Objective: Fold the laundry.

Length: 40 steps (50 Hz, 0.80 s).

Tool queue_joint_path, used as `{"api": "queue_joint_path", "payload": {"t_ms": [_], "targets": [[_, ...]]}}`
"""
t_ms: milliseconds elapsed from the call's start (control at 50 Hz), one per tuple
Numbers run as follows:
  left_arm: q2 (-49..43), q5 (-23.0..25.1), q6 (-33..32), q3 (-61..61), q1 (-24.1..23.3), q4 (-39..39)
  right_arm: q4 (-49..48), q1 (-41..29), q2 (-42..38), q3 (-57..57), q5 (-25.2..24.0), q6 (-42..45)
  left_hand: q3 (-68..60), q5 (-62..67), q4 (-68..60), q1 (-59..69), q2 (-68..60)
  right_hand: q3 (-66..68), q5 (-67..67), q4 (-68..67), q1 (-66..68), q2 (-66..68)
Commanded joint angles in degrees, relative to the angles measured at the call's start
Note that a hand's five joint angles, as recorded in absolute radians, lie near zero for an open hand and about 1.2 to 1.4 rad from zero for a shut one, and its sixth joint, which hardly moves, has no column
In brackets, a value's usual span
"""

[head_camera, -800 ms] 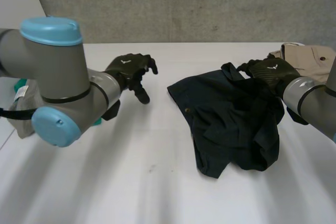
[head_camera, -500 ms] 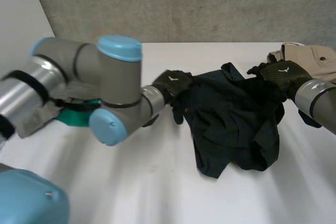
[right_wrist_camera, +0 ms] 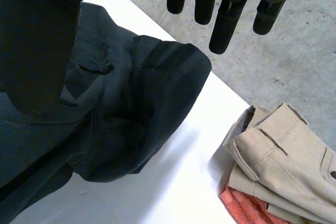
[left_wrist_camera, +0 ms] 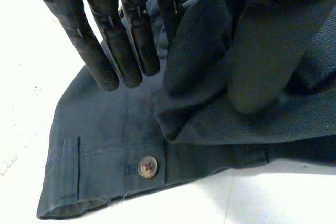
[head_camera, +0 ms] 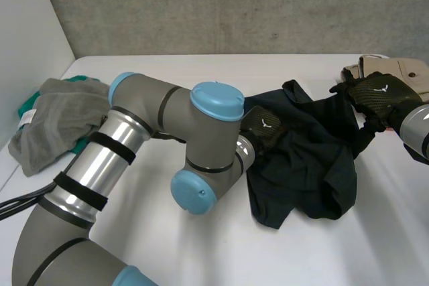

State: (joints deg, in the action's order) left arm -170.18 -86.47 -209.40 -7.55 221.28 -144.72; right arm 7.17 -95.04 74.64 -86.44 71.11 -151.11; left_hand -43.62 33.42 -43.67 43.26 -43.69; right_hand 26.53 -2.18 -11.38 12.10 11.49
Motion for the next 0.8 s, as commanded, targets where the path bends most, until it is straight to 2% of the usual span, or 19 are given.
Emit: {"api": "queue_joint_path", "payload": {"t_ms": [20,40,80,140,240,300,380,400,460,540,600,660,800], "targets": [[-0.1,-2.3,-2.1,0.4,-0.7,-0.9,0.0,0.2,0.2,0.0,-0.1,0.1,-27.9,28.1,-27.9,28.3,-27.9,-16.5,2.2,1.4,-2.1,-1.5],[-0.2,-3.1,-2.9,0.5,-0.7,-1.4,0.0,0.2,0.2,0.0,-0.1,0.1,-36.3,36.5,-36.2,36.7,-36.2,-16.5,2.2,1.4,-2.1,-1.5],[0.0,-4.0,-3.3,0.6,-0.6,-2.3,0.0,0.2,0.2,0.0,-0.1,0.1,-36.4,36.6,-36.3,36.7,-36.3,-16.5,2.2,1.4,-2.1,-1.5],[0.8,-8.1,-3.4,1.0,-0.3,-4.5,-0.5,0.1,0.2,0.0,-0.1,-0.1,-36.4,36.6,-36.3,36.7,-36.3,-16.5,2.2,1.4,-2.1,-1.5],[8.7,-16.4,0.4,6.6,4.9,-4.5,-1.4,-0.4,0.0,0.0,0.2,-0.1,-36.4,36.6,-36.3,36.7,-36.3,-16.5,2.2,1.4,-2.1,-1.5],[14.5,-16.4,3.5,11.4,7.9,-5.0,-1.5,-0.6,-0.3,0.2,0.3,-0.1,-36.4,36.6,-36.3,36.7,-36.3,-16.5,2.2,1.4,-2.1,-1.5],[25.1,-12.3,5.5,19.1,12.2,-10.0,-1.9,-1.0,-0.6,0.7,0.3,-0.1,-36.4,36.6,-36.3,36.7,-36.3,-16.5,2.2,1.4,-2.1,-1.5],[28.9,-9.5,5.5,21.4,13.6,-13.9,-2.0,-1.4,-0.8,1.0,0.4,-0.1,-36.4,36.6,-36.3,36.7,-36.3,-16.5,2.2,1.4,-2.1,-1.5],[35.2,-5.6,5.8,23.5,15.1,-21.6,-2.1,-1.9,-1.1,1.8,0.7,-0.4,-36.4,36.6,-36.3,36.7,-36.3,-16.5,2.2,1.4,-2.1,-1.5],[39.6,-2.6,7.2,23.2,16.3,-29.3,-2.0,-2.7,-1.2,2.9,1.3,-1.5,-36.4,36.6,-36.3,36.7,-36.3,-16.5,2.2,1.4,-2.1,-1.5],[39.8,-1.2,8.7,21.8,16.2,-32.1,-2.1,-2.8,-1.2,3.6,1.9,-2.7,-36.4,36.6,-36.3,36.7,-36.3,-16.5,2.2,1.4,-2.1,-1.5],[38.3,3.2,11.7,20.3,15.1,-33.2,-2.0,-2.6,-1.2,4.2,2.6,-4.1,-36.4,36.6,-36.3,36.7,-36.3,-16.5,2.2,1.4,-2.1,-1.5],[32.7,14.1,18.1,23.8,10.6,-27.5,-2.1,0.1,-1.1,4.3,3.7,-5.9,-36.4,36.6,-36.3,36.7,-36.3,-16.5,2.2,1.4,-2.1,-1.5]]}}
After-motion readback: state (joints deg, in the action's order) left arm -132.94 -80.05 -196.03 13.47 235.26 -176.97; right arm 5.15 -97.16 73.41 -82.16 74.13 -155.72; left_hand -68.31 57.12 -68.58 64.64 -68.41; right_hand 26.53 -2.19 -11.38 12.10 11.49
